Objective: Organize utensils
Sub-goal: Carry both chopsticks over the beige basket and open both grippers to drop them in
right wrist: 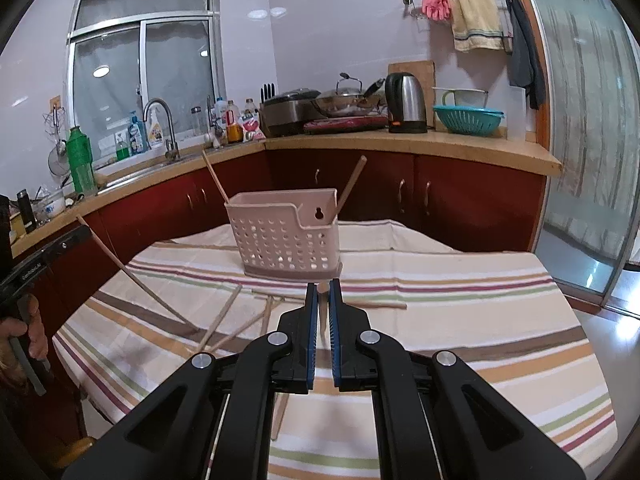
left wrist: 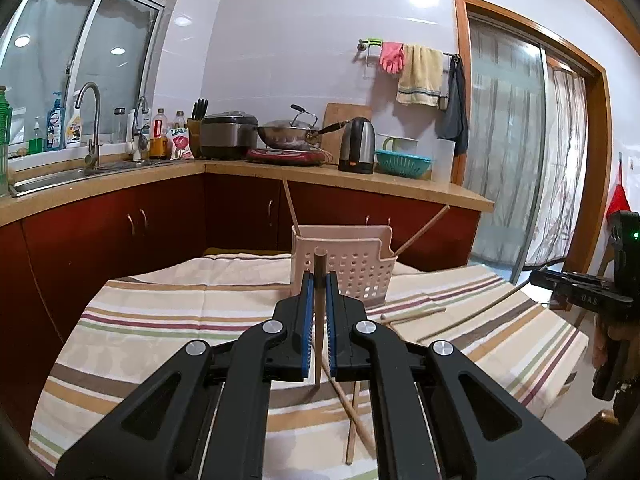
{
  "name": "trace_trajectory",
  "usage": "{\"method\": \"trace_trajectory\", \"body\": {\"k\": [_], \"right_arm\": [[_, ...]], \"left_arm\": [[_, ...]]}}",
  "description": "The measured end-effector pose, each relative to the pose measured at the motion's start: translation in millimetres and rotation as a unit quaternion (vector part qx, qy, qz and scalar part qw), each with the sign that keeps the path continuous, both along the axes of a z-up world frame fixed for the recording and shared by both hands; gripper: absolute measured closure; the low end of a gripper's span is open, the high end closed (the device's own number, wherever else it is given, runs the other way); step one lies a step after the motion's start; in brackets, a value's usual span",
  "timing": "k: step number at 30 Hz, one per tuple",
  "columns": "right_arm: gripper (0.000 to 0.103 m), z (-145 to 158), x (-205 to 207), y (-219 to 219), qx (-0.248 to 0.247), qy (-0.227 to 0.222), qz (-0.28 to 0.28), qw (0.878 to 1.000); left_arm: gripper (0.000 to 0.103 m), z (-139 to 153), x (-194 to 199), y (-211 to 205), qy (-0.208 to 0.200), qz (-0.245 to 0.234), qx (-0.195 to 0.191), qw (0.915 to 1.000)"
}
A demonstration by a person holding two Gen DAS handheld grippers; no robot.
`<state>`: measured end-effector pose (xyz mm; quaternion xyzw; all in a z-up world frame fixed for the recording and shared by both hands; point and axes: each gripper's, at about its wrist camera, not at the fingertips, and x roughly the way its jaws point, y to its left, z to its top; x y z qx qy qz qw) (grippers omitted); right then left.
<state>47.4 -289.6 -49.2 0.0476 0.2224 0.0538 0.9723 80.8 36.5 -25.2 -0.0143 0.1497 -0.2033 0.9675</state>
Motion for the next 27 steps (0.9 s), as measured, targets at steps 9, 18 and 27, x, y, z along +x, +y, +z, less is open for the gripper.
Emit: {"method": "trace_trajectory", "body": {"k": [9, 18, 27], "right_arm": [[0.097, 31.1, 8.5, 1.0, 0.010, -0.044, 0.015, 0.999], [0.097, 80.7, 31.0, 5.7, 0.004, -0.121, 0.024, 0.992], [0.097, 110.2, 82.4, 1.5, 0.002, -0.160, 0.017, 0.987]], "left_arm": [[0.097, 30.0, 13.8, -7.0, -0.026, -0.013, -0.022, 0.9993], [0.097, 72.1, 39.6, -26.6, -0.072, -0.036, -0.037, 0.9961], [0.097, 105.6, 87.1, -39.1, -0.109, -0.034, -0.043, 0.9926]]}}
